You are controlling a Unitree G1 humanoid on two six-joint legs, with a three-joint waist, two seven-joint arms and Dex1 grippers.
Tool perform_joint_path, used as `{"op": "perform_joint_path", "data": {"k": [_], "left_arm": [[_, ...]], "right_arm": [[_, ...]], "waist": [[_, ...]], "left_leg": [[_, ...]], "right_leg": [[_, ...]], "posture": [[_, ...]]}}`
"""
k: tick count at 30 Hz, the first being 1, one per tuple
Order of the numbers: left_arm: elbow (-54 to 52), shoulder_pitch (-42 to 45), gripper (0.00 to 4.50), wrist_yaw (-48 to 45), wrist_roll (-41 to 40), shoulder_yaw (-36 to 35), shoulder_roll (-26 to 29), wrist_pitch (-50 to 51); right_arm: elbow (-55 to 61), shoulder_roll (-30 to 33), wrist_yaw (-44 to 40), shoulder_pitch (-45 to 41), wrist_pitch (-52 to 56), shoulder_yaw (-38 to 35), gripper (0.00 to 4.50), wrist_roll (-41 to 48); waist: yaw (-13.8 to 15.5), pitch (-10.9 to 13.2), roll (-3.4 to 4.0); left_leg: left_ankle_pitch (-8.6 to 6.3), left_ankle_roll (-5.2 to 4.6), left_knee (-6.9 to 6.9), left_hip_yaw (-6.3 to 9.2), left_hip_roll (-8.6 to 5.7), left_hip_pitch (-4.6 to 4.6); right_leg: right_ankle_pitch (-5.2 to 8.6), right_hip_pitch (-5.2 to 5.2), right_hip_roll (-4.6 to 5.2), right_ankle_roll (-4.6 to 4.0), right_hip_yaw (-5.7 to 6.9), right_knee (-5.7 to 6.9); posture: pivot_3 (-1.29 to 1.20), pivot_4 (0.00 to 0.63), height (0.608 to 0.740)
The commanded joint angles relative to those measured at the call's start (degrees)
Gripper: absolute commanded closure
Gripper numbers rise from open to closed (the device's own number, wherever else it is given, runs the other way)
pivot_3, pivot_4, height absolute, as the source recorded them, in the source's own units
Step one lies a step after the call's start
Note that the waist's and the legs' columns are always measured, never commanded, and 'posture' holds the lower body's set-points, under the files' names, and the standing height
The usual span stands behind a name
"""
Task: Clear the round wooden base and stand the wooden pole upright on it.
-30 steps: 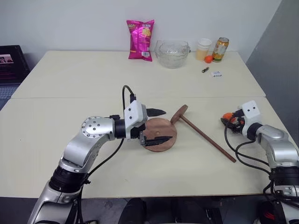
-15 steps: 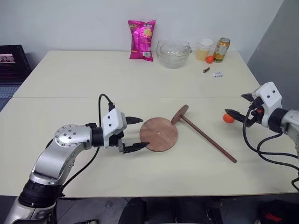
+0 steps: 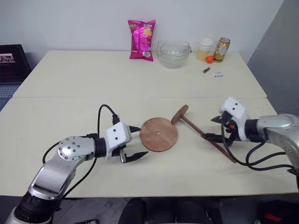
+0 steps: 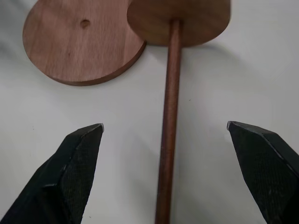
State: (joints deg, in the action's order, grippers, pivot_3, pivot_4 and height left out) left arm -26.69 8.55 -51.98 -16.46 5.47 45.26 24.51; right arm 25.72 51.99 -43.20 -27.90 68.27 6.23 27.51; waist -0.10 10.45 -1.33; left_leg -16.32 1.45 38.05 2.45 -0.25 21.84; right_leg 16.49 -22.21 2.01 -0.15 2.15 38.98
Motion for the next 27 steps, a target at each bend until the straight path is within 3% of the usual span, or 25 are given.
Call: {"op": "perform_joint_path", "data": {"k": [1,12,20,27], "left_arm": [[-2.14,-0.44,0.00,0.93,0.96,0.35,-0.20,-0.21],[-2.42,-0.82,0.00,1.84,1.85,0.94,-0.52,-0.03],[-3.25,-1.97,0.00,2.63,2.22,0.92,-0.69,-0.02],[-2.99,-2.77,0.00,3.14,3.38,1.55,-0.69,-0.88]], "right_arm": [[0.96,-0.99,4.50,-3.46,4.76,3.13,0.04,-2.42],[-8.56,-9.59,10.94,-12.91,18.48,7.42,0.04,-3.03],[-12.45,-10.86,10.86,-16.12,22.16,9.60,0.04,-2.00],[-14.33,-11.21,10.73,-18.16,24.18,10.89,1.76,-1.00]], "waist": [[-0.01,0.00,0.00],[-0.06,0.00,0.00],[-0.05,0.00,0.00],[-0.06,0.00,0.00]], "left_leg": [[0.00,0.00,0.01,0.00,0.00,0.00],[0.00,0.00,0.00,0.02,0.00,0.01],[0.00,-0.01,0.00,0.01,-0.02,0.04],[-0.01,-0.01,-0.01,0.02,-0.02,0.03]], "right_leg": [[0.00,0.00,0.00,0.00,0.00,0.00],[0.00,-0.02,0.00,-0.01,0.01,0.01],[0.00,-0.03,0.01,-0.01,0.00,-0.01],[0.00,-0.04,0.00,-0.01,0.01,0.00]], "posture": [[0.00,0.150,0.740],[0.00,0.150,0.740],[0.00,0.150,0.740],[0.00,0.150,0.740]]}}
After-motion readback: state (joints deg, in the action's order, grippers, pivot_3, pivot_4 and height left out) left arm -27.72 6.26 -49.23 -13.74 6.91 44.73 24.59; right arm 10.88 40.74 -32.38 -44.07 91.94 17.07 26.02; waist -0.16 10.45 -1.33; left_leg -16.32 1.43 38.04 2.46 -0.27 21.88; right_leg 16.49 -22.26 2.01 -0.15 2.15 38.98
